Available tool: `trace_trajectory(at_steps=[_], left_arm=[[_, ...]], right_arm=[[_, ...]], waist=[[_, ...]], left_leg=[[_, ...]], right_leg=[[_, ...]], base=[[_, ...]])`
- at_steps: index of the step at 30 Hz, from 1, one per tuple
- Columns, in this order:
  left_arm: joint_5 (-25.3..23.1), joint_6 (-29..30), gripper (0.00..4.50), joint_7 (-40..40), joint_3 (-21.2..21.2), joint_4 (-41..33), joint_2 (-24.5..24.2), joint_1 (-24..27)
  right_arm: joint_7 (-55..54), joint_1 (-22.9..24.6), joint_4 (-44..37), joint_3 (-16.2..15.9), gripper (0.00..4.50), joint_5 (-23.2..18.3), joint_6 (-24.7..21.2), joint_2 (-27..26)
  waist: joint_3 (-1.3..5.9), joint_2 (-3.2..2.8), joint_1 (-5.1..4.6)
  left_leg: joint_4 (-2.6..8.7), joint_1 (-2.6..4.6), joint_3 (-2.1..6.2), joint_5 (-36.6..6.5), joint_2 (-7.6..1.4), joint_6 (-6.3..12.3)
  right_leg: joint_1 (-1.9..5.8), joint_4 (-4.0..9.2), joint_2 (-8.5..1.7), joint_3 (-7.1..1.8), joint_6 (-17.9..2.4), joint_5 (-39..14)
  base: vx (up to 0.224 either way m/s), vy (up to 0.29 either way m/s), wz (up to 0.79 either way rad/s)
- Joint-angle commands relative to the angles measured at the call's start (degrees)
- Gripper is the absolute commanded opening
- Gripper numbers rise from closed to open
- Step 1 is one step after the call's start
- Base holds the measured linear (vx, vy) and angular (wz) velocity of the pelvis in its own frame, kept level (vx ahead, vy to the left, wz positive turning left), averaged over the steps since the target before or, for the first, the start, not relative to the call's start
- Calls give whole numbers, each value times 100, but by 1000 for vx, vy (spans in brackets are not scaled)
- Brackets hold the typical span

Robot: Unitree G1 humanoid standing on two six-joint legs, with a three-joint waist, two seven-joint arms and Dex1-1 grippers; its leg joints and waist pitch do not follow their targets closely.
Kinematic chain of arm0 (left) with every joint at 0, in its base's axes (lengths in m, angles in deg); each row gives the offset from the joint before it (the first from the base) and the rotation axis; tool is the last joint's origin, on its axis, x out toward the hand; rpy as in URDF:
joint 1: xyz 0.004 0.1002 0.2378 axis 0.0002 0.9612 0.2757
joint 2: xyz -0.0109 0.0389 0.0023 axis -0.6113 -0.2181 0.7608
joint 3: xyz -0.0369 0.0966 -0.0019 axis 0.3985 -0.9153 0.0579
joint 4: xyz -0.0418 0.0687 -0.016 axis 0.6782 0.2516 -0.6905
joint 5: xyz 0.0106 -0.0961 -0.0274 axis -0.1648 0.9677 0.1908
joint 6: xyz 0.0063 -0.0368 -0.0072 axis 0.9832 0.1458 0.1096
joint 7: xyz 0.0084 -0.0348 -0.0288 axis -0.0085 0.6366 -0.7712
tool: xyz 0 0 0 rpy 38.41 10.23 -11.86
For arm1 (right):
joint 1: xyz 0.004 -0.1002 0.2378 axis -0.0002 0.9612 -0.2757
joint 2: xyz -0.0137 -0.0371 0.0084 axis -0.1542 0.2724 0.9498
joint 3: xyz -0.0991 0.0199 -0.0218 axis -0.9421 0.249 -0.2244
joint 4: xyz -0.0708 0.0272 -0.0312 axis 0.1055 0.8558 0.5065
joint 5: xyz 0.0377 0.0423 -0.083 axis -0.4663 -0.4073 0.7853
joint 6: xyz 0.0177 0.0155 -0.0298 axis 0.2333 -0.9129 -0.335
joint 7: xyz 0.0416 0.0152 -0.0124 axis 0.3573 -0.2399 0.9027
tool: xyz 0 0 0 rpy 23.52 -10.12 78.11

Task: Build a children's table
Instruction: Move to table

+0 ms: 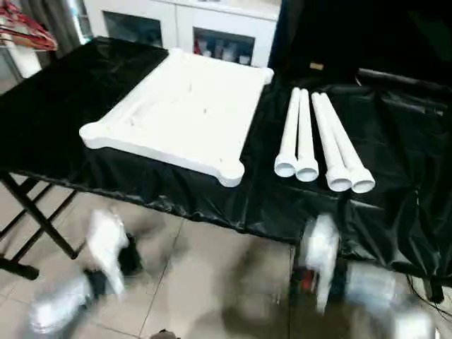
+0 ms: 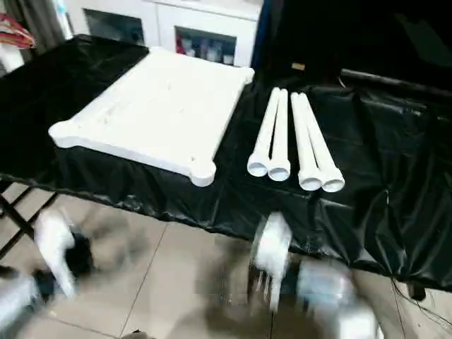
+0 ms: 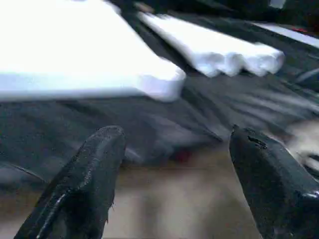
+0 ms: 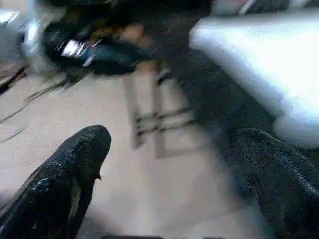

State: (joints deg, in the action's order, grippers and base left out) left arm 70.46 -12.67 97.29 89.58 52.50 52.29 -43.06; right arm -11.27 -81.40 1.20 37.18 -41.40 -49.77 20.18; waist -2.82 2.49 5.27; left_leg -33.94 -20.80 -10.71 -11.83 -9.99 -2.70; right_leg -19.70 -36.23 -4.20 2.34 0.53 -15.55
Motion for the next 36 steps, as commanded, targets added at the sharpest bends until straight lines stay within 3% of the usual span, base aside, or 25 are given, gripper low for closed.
trace_trajectory(at_steps=[1,9,10,11,14,15,16,18,19,20,21,22,23,24,25,26,27,28,29,30,31,33,34,35,36], left_arm=[[-458,251,378,-675,92,87,121,-355],[-852,414,378,-1630,18,534,387,-1653],[-941,401,378,-1715,-16,741,431,-1871],[-1162,280,378,-1891,-82,1079,521,-2145],[-1382,96,378,-2067,-215,1653,703,-2551],[-1427,33,378,-2072,-287,1810,726,-2680],[-1466,-87,378,-2022,-351,2016,714,-2803],[-1540,-280,378,-1989,-439,2282,700,-2932],[-1540,-372,378,-1962,-463,2332,715,-2955],[-1589,-486,378,-1963,-498,2298,727,-2948],[-1589,-486,378,-1963,-498,2298,727,-2948],[-1607,-486,378,-1983,-504,2202,757,-2910],[-1559,-505,378,-2004,-432,2057,825,-2815],[-1491,-425,378,-2130,-321,1955,919,-2711],[-1475,-380,378,-2194,-276,1930,950,-2673],[-1473,-350,378,-2255,-240,1934,973,-2649],[-1531,-283,378,-2294,-283,1879,975,-2532],[-1563,-318,378,-2252,-340,1808,957,-2425],[-1572,-341,378,-2230,-365,1777,947,-2379],[-1572,-341,378,-2230,-365,1777,947,-2379],[-1567,-375,378,-2250,-403,1800,976,-2361],[-1608,-409,378,-2274,-465,1861,981,-2387],[-1611,-406,378,-2273,-473,1876,980,-2403],[-1610,-405,378,-2272,-474,1880,980,-2408],[-1571,-377,378,-2225,-449,1873,994,-2409]], right_arm=[[-496,-221,132,325,450,19,-35,-116],[-2588,-1009,768,1087,450,315,-338,-734],[-2977,-1034,829,1178,450,469,-295,-867],[-3362,-1024,889,1321,450,494,-346,-1048],[-3788,-939,779,1361,450,727,-402,-1179],[-3862,-940,723,1351,450,759,-407,-1201],[-3943,-944,700,1330,450,762,-396,-1271],[-4141,-947,713,1315,450,788,-444,-1374],[-4251,-958,751,1345,450,748,-515,-1447],[-4309,-976,785,1376,450,715,-547,-1503],[-4309,-976,785,1376,450,715,-547,-1503],[-4312,-991,835,1405,450,674,-529,-1550],[-4301,-1006,943,1373,450,680,-508,-1585],[-4292,-1000,1004,1274,450,774,-587,-1547],[-4286,-997,1015,1229,450,803,-639,-1535],[-4286,-992,1012,1190,450,825,-691,-1528],[-4189,-953,925,1136,450,765,-738,-1517],[-4110,-936,866,1108,450,702,-731,-1527],[-4078,-930,845,1098,450,676,-725,-1532],[-4078,-930,845,1098,450,676,-725,-1532],[-4048,-949,889,1099,450,649,-704,-1539],[-4055,-994,982,1150,450,613,-670,-1557],[-4066,-1006,996,1174,450,604,-658,-1563],[-4070,-1009,998,1181,450,602,-656,-1566],[-4069,-1021,1003,1197,450,587,-664,-1587]], waist=[[240,-182,-7],[319,-24,72],[333,-59,68],[338,-239,61],[354,-154,113],[350,-125,198],[374,-121,286],[381,-158,308],[378,-195,273],[402,-273,253],[452,-431,21],[479,-524,-152],[476,-553,-209],[431,-617,-63],[416,-510,-63],[445,-450,-31],[429,-227,-37],[340,-197,76],[323,-270,154],[248,-350,118],[199,-326,-15],[165,-461,-78],[74,-507,-99],[115,-525,-55],[150,-414,329]], left_leg=[[468,113,201,-915,-378,19],[379,78,164,-58,-298,80],[376,76,173,-2,-300,82],[359,84,166,-16,-275,41],[255,-42,126,-391,-222,605],[40,-108,179,-466,-222,913],[-261,-305,342,-421,-278,1077],[-486,-528,598,-378,-356,993],[-217,-534,580,12,-246,1103],[-25,-409,528,275,-190,1326],[238,148,511,993,-144,2036],[183,442,639,1493,-136,2560],[190,364,758,2406,-295,3004],[293,38,648,2771,-483,2709],[409,-58,632,2376,-580,2121],[410,30,663,1852,-612,1804],[307,20,654,468,-556,1055],[51,-192,444,-633,-230,623],[-72,-159,505,-915,-297,490],[43,-137,659,-1364,-432,276],[386,-70,657,-2614,-511,-149],[638,211,642,-5152,-419,-1072],[1009,102,515,-6067,-371,-1283],[1240,-91,386,-6291,-345,-1324],[1434,-475,-116,-6082,-140,-1151]], right_leg=[[69,407,-378,-257,-1131,458],[105,304,-353,-244,-1057,1299],[106,300,-357,-236,-1015,1345],[66,289,-362,-247,-1003,1363],[222,491,-741,-434,-1107,998],[262,646,-1063,-636,-1142,898],[376,775,-1479,-858,-1078,601],[411,813,-1647,-911,-1171,98],[407,712,-1238,-589,-1285,-121],[316,644,-942,-414,-1245,-159],[-59,155,-127,55,-1049,-108],[-360,-199,162,242,-829,-154],[-571,-555,182,291,-258,-338],[-534,-640,100,276,-72,-235],[-407,-522,-4,196,-103,-88],[-403,-386,-107,85,-135,1],[-271,-32,-502,-237,-505,402],[-130,372,-1031,-465,-1044,311],[-78,503,-1263,-542,-1199,-151],[-60,555,-1136,-426,-1250,-1179],[-127,479,-657,-172,-958,-2179],[-240,384,-382,0,-481,-2536],[-35,171,-175,246,-516,-2234],[241,-302,-58,379,-554,-1663],[639,-723,201,586,-434,-1132]], base=[[0,0,0],[0,0,0],[0,0,0],[0,0,0],[0,0,0],[-22,62,1],[-9,101,-3],[-5,130,-10],[2,213,-17],[2,213,-17],[28,231,-2],[11,230,6],[11,230,6],[-51,210,3],[-77,157,0],[-77,157,0],[-90,110,-1],[-98,89,2],[-98,89,2],[-97,92,-8],[-111,98,-18],[-109,88,-13],[-96,81,1],[-96,81,1],[-107,50,14]])
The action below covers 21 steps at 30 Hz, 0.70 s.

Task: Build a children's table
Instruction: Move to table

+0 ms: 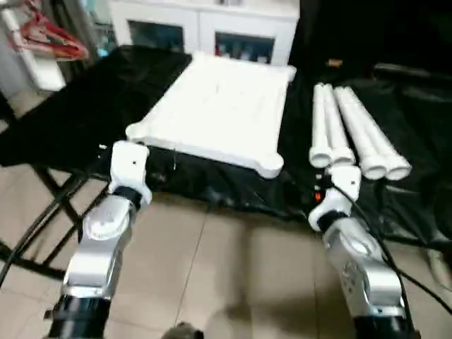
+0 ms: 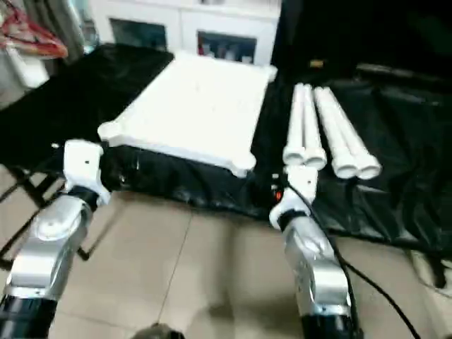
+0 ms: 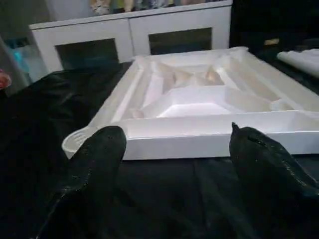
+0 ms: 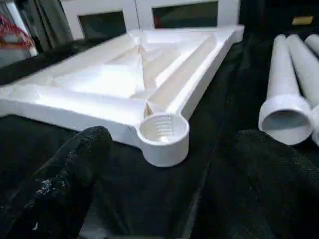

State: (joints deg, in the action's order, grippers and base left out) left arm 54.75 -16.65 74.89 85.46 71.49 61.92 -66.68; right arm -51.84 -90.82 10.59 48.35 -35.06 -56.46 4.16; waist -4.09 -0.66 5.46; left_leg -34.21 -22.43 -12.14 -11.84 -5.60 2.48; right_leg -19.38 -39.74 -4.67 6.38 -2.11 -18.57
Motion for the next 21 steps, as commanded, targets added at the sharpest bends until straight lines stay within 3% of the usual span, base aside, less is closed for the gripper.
trace_trajectory(at_steps=[1,2,3,4,5,6,7,8,9,10,11,12,13,14,15,16,17,18,19,20,21], left_arm=[[25,41,378,50,-18,-36,41,-44],[11,24,378,75,-21,-18,36,-46],[-3,13,378,87,-23,-8,33,-47],[-20,28,378,72,-26,-2,44,-58],[-27,42,378,55,-25,10,55,-84],[-27,42,378,55,-25,10,55,-84],[-14,68,378,24,-17,22,81,-131],[-12,68,378,22,-17,24,84,-136],[0,65,378,15,-19,34,99,-152],[2,64,378,14,-20,36,102,-154],[3,62,378,14,-21,37,104,-155],[4,59,378,15,-23,41,107,-157],[4,55,378,29,-40,54,113,-160],[5,54,378,33,-48,58,113,-162],[15,58,378,42,-64,70,123,-170],[19,60,378,45,-67,72,127,-171],[38,69,378,83,-68,71,166,-172],[44,80,378,102,-77,72,181,-167],[44,81,378,126,-96,73,194,-152],[44,81,378,126,-96,73,194,-152],[46,66,378,146,-123,75,215,-134]], right_arm=[[-8,-85,65,87,450,-56,-4,2],[0,-92,69,84,450,-58,-10,-2],[3,-95,71,80,450,-59,-12,-2],[26,-105,66,60,450,-62,-18,27],[56,-116,55,44,450,-68,-23,54],[56,-116,55,44,450,-68,-23,54],[99,-132,39,41,450,-72,-43,97],[100,-133,39,43,450,-69,-45,101],[101,-139,37,54,450,-55,-53,122],[101,-140,37,55,450,-52,-54,125],[99,-141,37,57,450,-51,-55,129],[97,-142,38,59,450,-50,-56,135],[90,-139,30,73,450,-56,-56,145],[89,-138,29,79,450,-58,-56,147],[92,-133,16,99,450,-69,-60,149],[93,-131,12,103,450,-73,-61,148],[99,-120,-32,145,450,-145,-61,122],[102,-118,-45,154,450,-163,-61,122],[102,-116,-52,135,450,-140,-50,151],[102,-116,-52,135,450,-140,-50,151],[112,-119,-54,124,450,-135,-55,175]], waist=[[411,154,99],[353,429,17],[170,321,8],[17,112,212],[36,107,124],[118,42,138],[394,-190,-296],[479,-197,-352],[424,-208,-410],[449,-158,-423],[436,-118,-450],[416,-4,-506],[362,198,-505],[440,392,-478],[380,550,-238],[448,543,-203],[449,538,-158],[444,464,-96],[329,312,18],[277,173,113],[293,39,69]], left_leg=[[1043,166,-292,-4259,-542,-1584],[-661,795,167,-2589,-408,-1277],[-1182,-142,712,-925,-111,-270],[-1143,-267,887,-633,-143,-255],[-861,24,976,-1101,-455,-392],[-460,245,885,-1488,-495,-467],[600,1359,1639,-2177,-1112,65],[520,1441,1746,-1936,-1169,439],[490,1239,1636,-1408,-989,1019],[482,1320,1566,-1032,-930,1515],[512,1302,1492,-840,-906,1643],[574,1239,1315,-403,-790,1701],[601,1014,962,-614,-437,1431],[436,886,810,-941,-191,1206],[-383,666,574,-1398,180,674],[-622,537,634,-1193,181,460],[-816,180,763,-697,134,62],[-831,110,818,-503,109,-74],[-836,190,802,-557,21,-746],[-465,139,872,-338,-184,-1094],[-18,344,823,-224,-262,-1294]], right_leg=[[394,30,-223,-229,-317,-2840],[-215,1098,-1183,-588,-464,-4535],[613,1561,-1278,-1068,-954,-5342],[820,1483,-1311,-1092,-1069,-5367],[705,1376,-1096,-834,-989,-4696],[714,1235,-735,-596,-1042,-4126],[-181,-82,194,-213,-464,-1141],[-305,-312,144,-191,-151,-714],[-416,-406,112,-172,240,-275],[-642,-408,64,-181,384,138],[-701,-396,45,-193,410,335],[-780,-234,-37,-262,292,840],[-457,345,-158,-435,-42,1163],[-80,592,-293,-708,-86,848],[326,1308,-711,-1266,-275,-2778],[504,1316,-879,-1445,-540,-3481],[760,1189,-826,-1513,-1007,-3195],[774,1131,-810,-1523,-1225,-2574],[672,1160,-472,-1873,-2207,-1079],[597,1099,-54,-1810,-1930,-638],[420,984,355,-1599,-1377,-568]], base=[[17,-57,21],[17,-57,21],[180,-44,0],[98,58,0],[98,58,0],[9,77,25],[66,69,17],[66,69,17],[99,74,-14],[51,39,-12],[114,43,-14],[138,-12,-3],[214,-54,-4],[151,-59,-2],[177,-86,12],[202,-64,12],[202,-64,12],[199,-34,4],[185,7,-6],[185,7,-6],[172,63,-35]])
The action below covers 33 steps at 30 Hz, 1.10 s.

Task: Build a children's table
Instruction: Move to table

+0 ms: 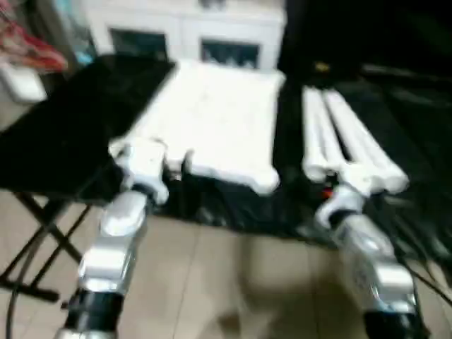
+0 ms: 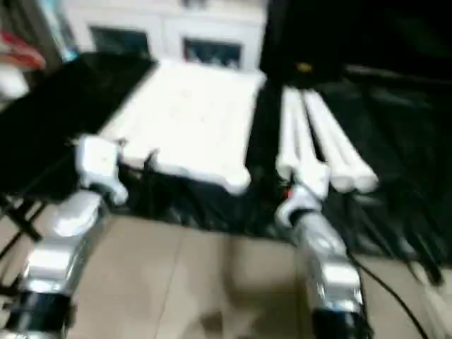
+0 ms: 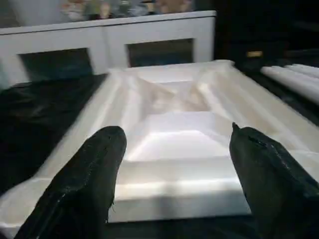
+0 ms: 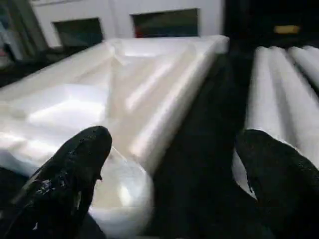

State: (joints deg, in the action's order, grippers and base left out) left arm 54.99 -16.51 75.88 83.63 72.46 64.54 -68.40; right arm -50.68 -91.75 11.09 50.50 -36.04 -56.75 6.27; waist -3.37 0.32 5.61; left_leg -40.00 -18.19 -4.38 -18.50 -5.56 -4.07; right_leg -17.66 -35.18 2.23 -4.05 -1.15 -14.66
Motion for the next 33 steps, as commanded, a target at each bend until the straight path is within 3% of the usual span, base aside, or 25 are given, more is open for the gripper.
trace_trajectory(at_steps=[1,2,3,4,6,7,8,9,10,11,13,14,15,16,17,18,21,22,23,25,27,29,31,32,33], left_arm=[[65,75,378,68,43,-18,5,68],[96,82,378,79,34,-9,41,100],[159,100,378,96,12,13,123,179],[181,86,378,97,-32,43,201,285],[183,79,378,118,-108,20,246,383],[192,93,378,135,-152,-16,263,424],[181,87,378,134,-200,-49,282,460],[168,88,378,130,-227,-66,304,474],[155,85,378,124,-236,-69,318,475],[129,74,378,125,-249,-75,333,470],[72,20,378,120,-263,-78,367,457],[44,16,378,116,-266,-83,374,453],[30,29,378,116,-269,-84,375,444],[25,43,378,114,-274,-86,371,440],[-12,-28,378,141,-311,-61,334,431],[-19,-33,378,142,-315,-57,329,428],[-175,-195,378,152,-410,60,221,343],[-165,-120,378,174,-436,91,202,293],[-195,-122,378,176,-448,122,181,259],[-212,-164,378,248,-477,231,190,106],[-163,-175,378,324,-478,276,234,40],[-131,-185,378,356,-468,313,270,13],[-146,-185,378,339,-476,373,296,-27],[-153,-170,378,321,-480,403,306,-46],[-161,-171,378,304,-486,440,312,-69]], right_arm=[[7,-37,-103,-99,450,-25,-30,-5],[13,-42,-109,-98,450,-19,-39,15],[27,-52,-124,-93,450,-2,-57,63],[51,-61,-146,-74,450,13,-74,118],[85,-65,-163,-46,450,15,-96,170],[104,-67,-173,-31,450,11,-112,195],[135,-68,-183,-18,450,7,-138,228],[163,-75,-186,-16,450,4,-159,267],[179,-80,-187,-17,450,2,-172,289],[203,-85,-179,-27,450,-12,-180,316],[269,-101,-160,-69,450,-33,-180,377],[298,-108,-162,-95,450,-38,-191,407],[312,-116,-161,-106,450,-44,-201,423],[318,-123,-160,-111,450,-48,-211,431],[336,-138,-151,-117,450,-49,-236,448],[338,-138,-150,-118,450,-48,-237,450],[363,-130,-136,-127,450,-24,-246,485],[368,-105,-158,-113,450,-35,-261,461],[361,-102,-162,-116,450,-34,-265,445],[276,-33,-249,-128,450,-40,-276,356],[221,19,-298,-164,450,-31,-274,329],[183,44,-318,-191,450,-15,-273,331],[135,66,-341,-197,450,14,-289,342],[113,75,-348,-195,450,40,-327,358],[89,85,-348,-182,450,66,-343,370]], waist=[[300,-194,-42],[374,-362,-171],[479,-165,-212],[462,-184,-218],[543,26,-359],[564,121,-429],[558,488,-421],[542,669,-52],[528,563,-51],[517,604,-85],[419,478,-89],[344,270,-142],[344,270,-142],[386,-60,-380],[440,4,-361],[489,40,-358],[502,228,-175],[524,279,-91],[499,150,-65],[401,5,-178],[382,-97,-320],[335,-101,-390],[317,4,-379],[349,189,-164],[304,211,-52]], left_leg=[[934,197,49,608,-423,-701],[1195,870,460,-149,-1350,-685],[1157,1030,515,58,-1481,-453],[992,911,467,1689,-911,649],[860,1081,345,3055,-757,1737],[778,1106,305,3256,-623,1946],[455,513,-185,2346,202,1728],[-129,-204,-258,134,396,1177],[-367,-365,-47,-83,92,606],[-447,-513,9,91,7,385],[-334,-573,135,493,-279,-55],[481,-493,42,1528,-395,103],[481,-493,42,1528,-395,103],[916,-136,255,1902,-940,902],[810,98,406,2403,-1191,1590],[730,80,392,2961,-1153,1805],[523,-193,33,4098,-650,1582],[616,-331,-93,3383,-544,1160],[663,-313,-90,2897,-581,984],[988,-167,85,484,-984,287],[1248,-62,311,-555,-1355,500],[1328,-135,211,-1231,-1384,878],[954,-289,-229,-1528,-818,807],[465,-361,-456,-343,-394,609],[540,-440,-452,409,-458,463]], right_leg=[[60,360,-72,-248,-805,-935],[-803,-647,-384,374,27,-1366],[-860,-778,-535,516,152,-1066],[-1032,-736,-573,797,404,-121],[-1284,-538,-701,800,474,507],[-1326,-365,-794,730,274,850],[-596,86,-951,423,-302,1715],[256,490,-1743,-398,-1281,1710],[413,437,-1885,-463,-2313,1948],[494,366,-1840,-408,-2647,2277],[370,452,-1813,-85,-2972,2543],[146,472,-1162,537,-2277,1091],[146,472,-1162,537,-2277,1091],[-201,-125,-492,807,-989,274],[-412,-175,-744,638,-553,303],[-408,-137,-829,592,-482,675],[-223,40,-1022,412,-637,2187],[-83,11,-1005,402,-708,2670],[-99,22,-998,427,-800,2410],[-161,77,-776,595,-1147,711],[-262,-65,-742,727,-1224,23],[-269,-61,-836,741,-1325,-248],[-196,407,-1047,585,-1738,-725],[-88,733,-1345,444,-1051,-2063],[-104,804,-1353,403,-109,-3247]], base=[[195,91,-44],[195,91,-44],[215,71,-30],[205,40,-8],[212,13,-3],[199,-69,-3],[199,-69,-3],[170,-58,17],[195,-39,19],[195,-39,19],[141,-27,-3],[119,-22,-6],[125,33,1],[106,64,5],[106,64,5],[72,46,-1],[35,26,0],[0,0,0],[0,0,0],[-61,-43,-1],[-75,-69,4],[-80,-117,9],[-60,-147,9],[-58,-155,9],[-65,-144,-2]])
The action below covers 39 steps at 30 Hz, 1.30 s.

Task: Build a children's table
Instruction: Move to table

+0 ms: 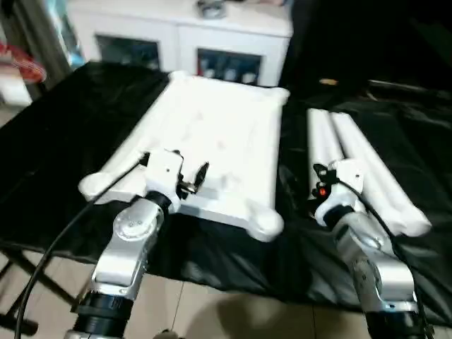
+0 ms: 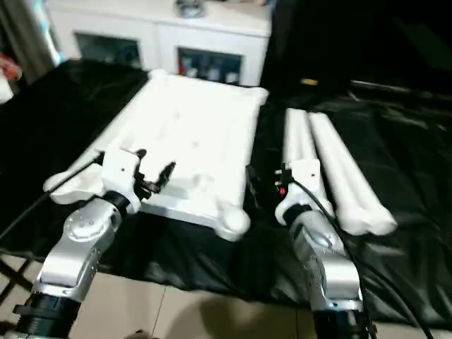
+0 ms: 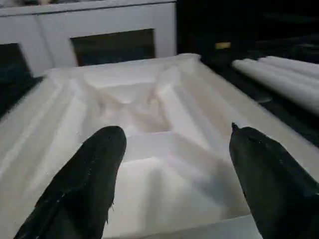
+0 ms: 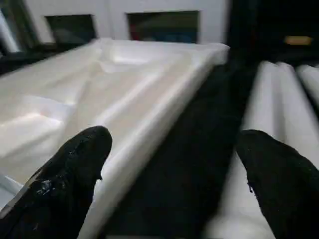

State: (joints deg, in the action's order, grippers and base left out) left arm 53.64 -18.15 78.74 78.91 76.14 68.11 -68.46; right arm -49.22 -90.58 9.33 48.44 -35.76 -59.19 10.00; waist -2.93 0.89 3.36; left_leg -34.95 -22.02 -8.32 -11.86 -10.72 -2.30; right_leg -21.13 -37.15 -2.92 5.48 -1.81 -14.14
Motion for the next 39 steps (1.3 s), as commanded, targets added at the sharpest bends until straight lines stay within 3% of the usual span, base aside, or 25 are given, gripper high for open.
trace_trajectory(at_steps=[1,2,3,5,6,7,8,9,10,11,12,13,14,16,18,19,22,23,27,30,32,35,36,37,39], left_arm=[[-27,30,378,32,-42,193,-63,-124],[-32,52,378,29,-51,246,-67,-148],[-8,68,378,23,-34,308,-50,-178],[11,51,378,38,-10,335,-29,-200],[-10,33,378,61,-14,339,-30,-223],[-57,-1,378,15,-7,347,-21,-237],[-86,-20,378,-21,2,358,-9,-247],[-65,18,378,-17,17,375,7,-256],[-31,43,378,3,11,415,13,-277],[-26,36,378,14,4,429,9,-284],[-22,13,378,31,-10,457,0,-296],[20,22,378,63,-4,503,5,-310],[23,10,378,76,-2,539,2,-326],[103,27,378,169,28,584,6,-355],[208,36,378,432,-7,563,-48,-341],[261,37,378,615,-54,523,-97,-312],[434,22,398,1555,-402,402,-403,-248],[450,47,398,1676,-447,406,-446,-265],[378,30,427,3048,-1085,531,-923,-512],[175,-144,440,3944,-1491,899,-1232,-844],[-43,-387,390,4132,-1602,1250,-1306,-1084],[-262,-598,374,4407,-1783,1732,-1409,-1428],[-350,-846,374,4475,-1837,1993,-1425,-1599],[-351,-844,345,4611,-1895,2192,-1420,-1756],[-317,-862,349,4719,-1926,2264,-1424,-1823]], right_arm=[[-82,-22,-186,69,450,21,-165,-4],[-92,-16,-200,87,450,10,-198,-3],[-98,-10,-221,100,450,17,-212,0],[-109,-7,-234,102,450,25,-210,5],[-138,-10,-246,111,450,35,-216,10],[-159,-16,-250,118,450,23,-230,15],[-176,-22,-253,121,450,12,-240,20],[-182,-29,-256,118,450,11,-244,28],[-181,-43,-273,116,450,15,-271,44],[-178,-48,-276,115,450,18,-278,49],[-172,-58,-283,113,450,24,-293,58],[-127,-95,-278,99,450,33,-308,97],[-85,-130,-268,92,450,31,-322,128],[10,-200,-236,67,450,32,-346,215],[78,-239,-213,80,450,-3,-370,271],[149,-254,-209,86,450,-39,-383,312],[688,-297,-217,-34,450,-138,-425,623],[789,-304,-209,-62,450,-161,-445,676],[1958,-224,-192,-484,450,-210,-428,1348],[2732,-111,-203,-671,450,-283,-420,1834],[3040,-30,-271,-710,450,-355,-461,2037],[3389,91,-399,-747,450,-465,-548,2289],[3530,148,-474,-749,450,-541,-616,2389],[3614,213,-559,-754,450,-607,-675,2467],[3657,243,-604,-762,450,-648,-716,2503]], waist=[[305,26,207],[356,98,252],[314,51,324],[385,75,406],[379,109,501],[364,199,496],[432,7,628],[368,12,449],[396,-62,426],[378,-212,317],[422,-273,80],[388,-285,30],[366,-248,-6],[346,-169,-32],[319,-62,-54],[323,-40,-58],[331,33,-45],[332,22,-44],[373,82,-10],[372,61,29],[407,79,55],[393,60,59],[386,-5,59],[375,19,43],[357,-25,32]], left_leg=[[47,121,-217,-295,8,-45],[74,98,-225,-462,57,-177],[171,69,-201,-583,25,-371],[114,66,-176,-786,56,-250],[-129,39,-127,-989,129,-41],[-390,-430,349,-530,43,517],[-472,-388,458,-328,-29,488],[-233,-379,525,-102,-42,570],[14,-276,459,111,-32,589],[318,26,391,176,-130,806],[434,279,561,-14,-350,947],[478,221,562,-189,-380,749],[502,199,533,-425,-352,583],[531,196,360,-1144,-192,186],[558,182,186,-1924,-106,-161],[550,204,134,-2097,-104,-208],[564,121,120,-1846,-140,-152],[564,127,107,-1794,-144,-142],[494,90,37,-1128,-136,189],[444,97,-18,-727,-149,405],[391,70,-40,-407,-152,582],[398,76,-39,-535,-174,618],[410,66,-27,-605,-173,593],[428,84,-30,-861,-192,517],[457,90,-22,-1072,-205,431]], right_leg=[[-16,1158,-482,-844,792,-3952],[84,990,-371,-916,995,-3709],[53,919,-237,-1015,1066,-3335],[118,759,-235,-1345,729,-2582],[173,829,-426,-1740,429,-2530],[528,767,-1190,-1756,37,-1809],[395,811,-1278,-1765,-253,-1455],[257,724,-893,-1461,-810,-948],[228,668,-626,-1216,-976,-750],[-77,454,-104,-837,-1071,-434],[-192,151,27,-577,-936,-189],[-145,181,-64,-495,-762,58],[-125,207,-71,-463,-690,105],[-62,401,-271,-492,-648,93],[-35,569,-435,-546,-579,-588],[-70,613,-474,-574,-492,-925],[-21,611,-530,-588,-323,-877],[-39,602,-514,-588,-319,-829],[30,583,-548,-599,-508,-197],[26,538,-555,-617,-696,278],[78,493,-569,-621,-936,730],[75,493,-578,-612,-1106,632],[78,493,-582,-609,-1142,532],[78,525,-573,-608,-1174,214],[65,542,-572,-608,-1220,-21]], base=[[-56,-112,-27],[-56,-112,-27],[-26,-67,-53],[-2,3,-63],[5,67,-54],[16,151,-31],[16,151,-31],[9,207,-15],[4,229,-1],[4,229,-1],[6,241,9],[-6,216,7],[-6,216,7],[-22,141,9],[-26,81,10],[0,0,0],[0,0,0],[0,0,0],[0,0,0],[0,0,0],[0,0,0],[0,0,0],[0,0,0],[0,0,0],[0,0,0]])
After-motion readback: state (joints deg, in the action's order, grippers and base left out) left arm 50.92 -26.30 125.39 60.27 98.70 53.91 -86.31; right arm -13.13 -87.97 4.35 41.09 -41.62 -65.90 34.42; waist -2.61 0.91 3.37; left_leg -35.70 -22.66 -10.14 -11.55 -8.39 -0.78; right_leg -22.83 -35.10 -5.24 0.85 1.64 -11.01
